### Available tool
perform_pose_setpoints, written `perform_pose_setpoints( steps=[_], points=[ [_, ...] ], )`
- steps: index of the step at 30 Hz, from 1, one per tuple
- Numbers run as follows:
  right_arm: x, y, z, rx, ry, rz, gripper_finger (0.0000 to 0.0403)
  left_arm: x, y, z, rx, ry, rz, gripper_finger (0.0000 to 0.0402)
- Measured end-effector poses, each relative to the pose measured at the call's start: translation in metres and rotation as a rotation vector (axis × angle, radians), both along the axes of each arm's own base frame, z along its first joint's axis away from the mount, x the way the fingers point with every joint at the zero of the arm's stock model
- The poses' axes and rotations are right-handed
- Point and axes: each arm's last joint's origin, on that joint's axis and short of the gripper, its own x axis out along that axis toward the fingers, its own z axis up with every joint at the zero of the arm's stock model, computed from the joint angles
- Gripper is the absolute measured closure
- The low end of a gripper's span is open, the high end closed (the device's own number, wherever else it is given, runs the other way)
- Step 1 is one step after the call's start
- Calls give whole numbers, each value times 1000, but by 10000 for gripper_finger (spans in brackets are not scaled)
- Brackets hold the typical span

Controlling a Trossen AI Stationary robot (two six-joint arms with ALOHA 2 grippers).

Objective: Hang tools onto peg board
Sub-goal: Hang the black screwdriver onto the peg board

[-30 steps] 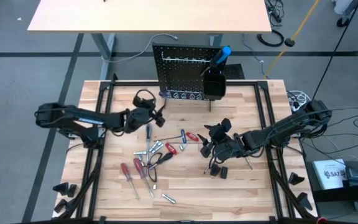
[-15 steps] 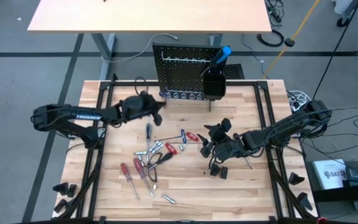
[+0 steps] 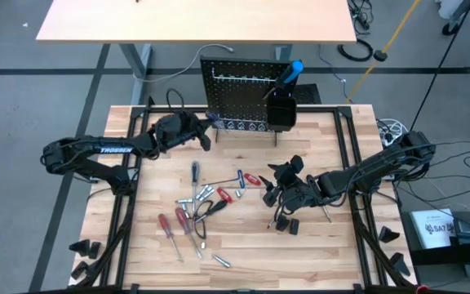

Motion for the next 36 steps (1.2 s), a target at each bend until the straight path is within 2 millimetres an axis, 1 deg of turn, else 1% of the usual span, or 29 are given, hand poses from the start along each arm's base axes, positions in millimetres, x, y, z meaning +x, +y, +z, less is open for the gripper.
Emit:
perform_pose_setpoints(
  steps=[5,9,11,14,17,22,26,30,33,36],
  points=[
    [0,0,0,0,0,0,172,-3,8,4,12,-44,6,400],
    [0,0,0,0,-1,0,172,-3,9,9,-4,-114,-28,400],
    [0,0,0,0,0,0,172,-2,8,10,-10,-125,-48,392],
    [0,0,0,-2,2,1,172,-2,7,9,-18,-118,-58,371],
    [0,0,0,-2,2,2,172,-3,6,10,-22,-120,-96,341],
    [0,1,0,3,14,25,172,-12,0,26,1,-163,-125,285],
    [0,1,0,-1,19,29,172,-25,-7,43,24,-202,-130,249],
    [0,1,0,-1,19,29,172,-38,-21,53,-18,-194,-232,233],
    [0,1,0,1,17,28,172,-41,-35,51,-80,-143,-364,232],
    [1,1,-1,14,20,42,172,-39,-52,42,-152,-56,-463,231]
  ],
)
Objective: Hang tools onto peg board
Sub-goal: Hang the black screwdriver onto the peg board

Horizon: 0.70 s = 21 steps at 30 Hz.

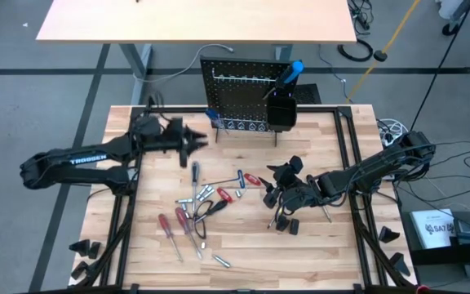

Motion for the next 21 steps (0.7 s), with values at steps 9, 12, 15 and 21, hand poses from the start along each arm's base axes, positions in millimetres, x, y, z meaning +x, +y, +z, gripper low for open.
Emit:
perform_pose_setpoints(
  steps=[9,12,15,21],
  points=[
    [5,6,1,69,41,217,172,8,-68,-48,-45,121,-148,231],
    [5,7,0,103,49,258,172,8,-87,-56,-36,122,-171,231],
    [10,10,-5,129,62,309,172,9,-108,-62,33,139,-208,231],
    [22,15,-21,112,94,390,172,17,-133,-80,78,206,-260,231]
  ],
)
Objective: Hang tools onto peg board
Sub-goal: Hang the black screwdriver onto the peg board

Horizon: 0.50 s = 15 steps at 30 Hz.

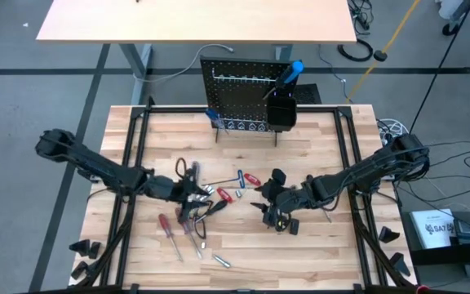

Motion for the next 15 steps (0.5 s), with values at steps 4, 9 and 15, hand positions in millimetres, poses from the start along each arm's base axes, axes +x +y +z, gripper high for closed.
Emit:
perform_pose_setpoints(
  steps=[4,9,15],
  points=[
    [4,-2,-4,-1,2,-4,172,13,-9,-11,-1,57,-7,231],
    [5,-5,-4,33,-2,-12,172,28,-15,-26,26,133,-9,231],
    [5,-5,-4,35,-2,-12,172,48,-20,-25,55,214,49,231]
  ],
)
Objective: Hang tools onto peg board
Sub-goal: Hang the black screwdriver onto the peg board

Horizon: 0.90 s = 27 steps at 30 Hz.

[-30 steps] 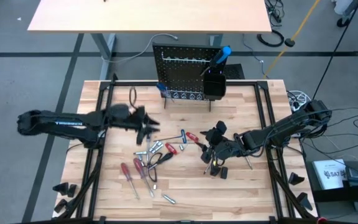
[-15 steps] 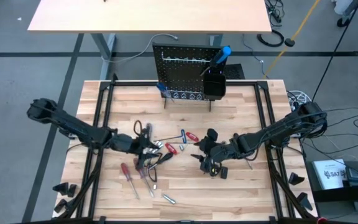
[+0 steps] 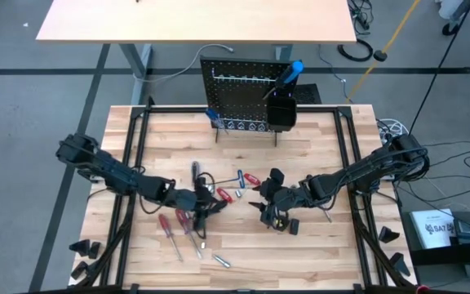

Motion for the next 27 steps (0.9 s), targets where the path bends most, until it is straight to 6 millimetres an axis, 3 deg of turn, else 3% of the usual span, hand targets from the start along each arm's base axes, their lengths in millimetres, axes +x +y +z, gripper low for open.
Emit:
perform_pose_setpoints(
  steps=[5,10,19,27],
  points=[
    [0,0,0,-1,1,0,172,12,-2,4,13,185,158,231],
    [0,0,0,-5,2,3,172,29,-8,6,-22,215,195,231],
    [0,0,0,2,1,-1,172,36,-7,-18,-67,343,236,228],
    [0,0,0,4,1,1,172,36,-7,-33,-26,405,242,186]
  ],
)
